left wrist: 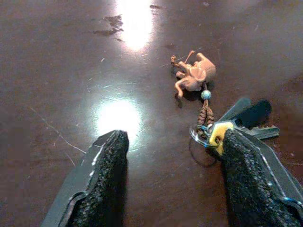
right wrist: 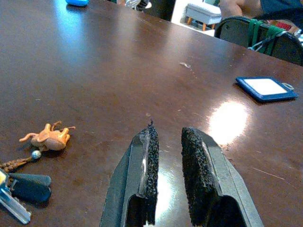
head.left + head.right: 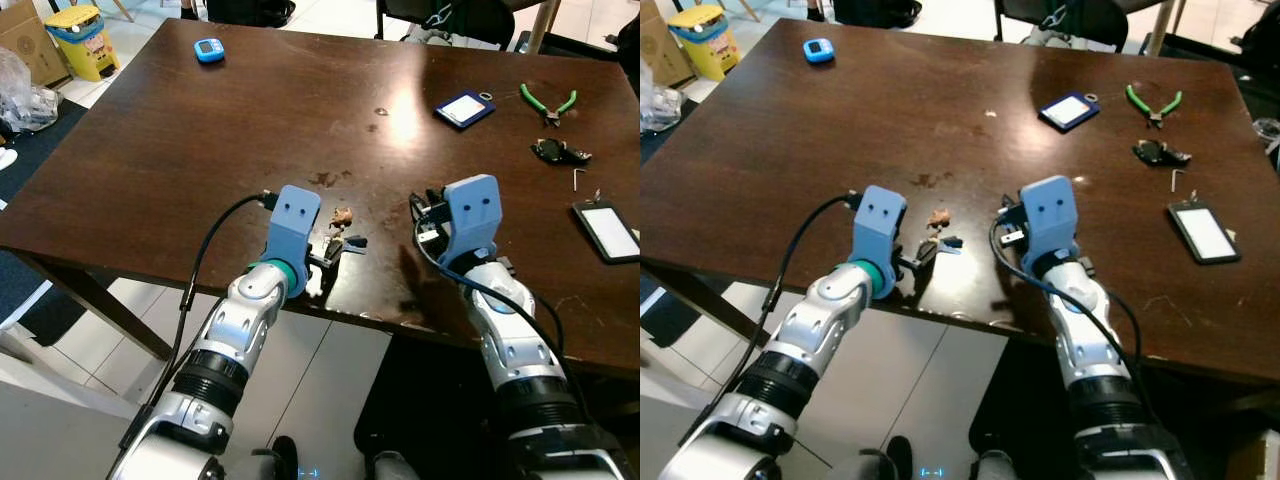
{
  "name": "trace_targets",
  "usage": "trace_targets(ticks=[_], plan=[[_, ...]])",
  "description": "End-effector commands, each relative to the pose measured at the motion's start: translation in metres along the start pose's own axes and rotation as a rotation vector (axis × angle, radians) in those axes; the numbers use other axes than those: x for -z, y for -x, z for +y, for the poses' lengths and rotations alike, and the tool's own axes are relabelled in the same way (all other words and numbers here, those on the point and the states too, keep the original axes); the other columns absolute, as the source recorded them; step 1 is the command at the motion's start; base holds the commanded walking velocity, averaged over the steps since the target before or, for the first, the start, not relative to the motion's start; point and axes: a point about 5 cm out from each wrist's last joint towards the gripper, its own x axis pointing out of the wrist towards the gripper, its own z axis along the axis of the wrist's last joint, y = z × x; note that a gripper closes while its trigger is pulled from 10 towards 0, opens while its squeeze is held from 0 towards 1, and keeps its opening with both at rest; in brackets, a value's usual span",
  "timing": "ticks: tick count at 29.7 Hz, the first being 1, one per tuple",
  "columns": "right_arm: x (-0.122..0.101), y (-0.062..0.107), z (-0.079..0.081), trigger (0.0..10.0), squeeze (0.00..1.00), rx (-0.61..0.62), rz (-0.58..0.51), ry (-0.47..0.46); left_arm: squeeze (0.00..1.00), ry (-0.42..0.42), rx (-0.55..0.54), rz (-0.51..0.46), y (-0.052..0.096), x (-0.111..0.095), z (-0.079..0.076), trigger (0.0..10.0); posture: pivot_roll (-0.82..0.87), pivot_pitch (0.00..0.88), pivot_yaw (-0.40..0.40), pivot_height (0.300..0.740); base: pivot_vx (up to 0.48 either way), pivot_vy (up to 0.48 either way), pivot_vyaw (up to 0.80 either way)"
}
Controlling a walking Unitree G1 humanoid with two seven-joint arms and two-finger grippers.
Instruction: Hang keys on a hook
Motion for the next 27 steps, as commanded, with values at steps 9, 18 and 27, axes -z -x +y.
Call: trace_targets(ticks=[9, 18, 27], plan=[[0.004, 0.002, 0.000, 10.0, 0.00, 0.000, 0.015, -0.003, 0.00, 0.036, -0.035, 0.075, 0.004, 0.026, 0.009, 0.0, -0.12, 0.198, 0.141, 0.740, 0.000, 0.000, 0.00], [0.001, -0.001, 0.005, 10.0, 0.00, -0.027, 0.008, -0.011, 0.00, 0.052, -0.020, 0.036, 0.008, 0.023, 0.007, 0.0, -0.11, 0.193, 0.128, 0.740, 0.000, 0.000, 0.00], [0.013, -0.008, 0.043, 10.0, 0.00, -0.200, 0.079, -0.133, 0.00, 0.004, -0.039, -0.056, 0.023, 0.009, 0.004, 10.0, -0.08, 0.184, 0.108, 0.740, 0.000, 0.000, 0.00]])
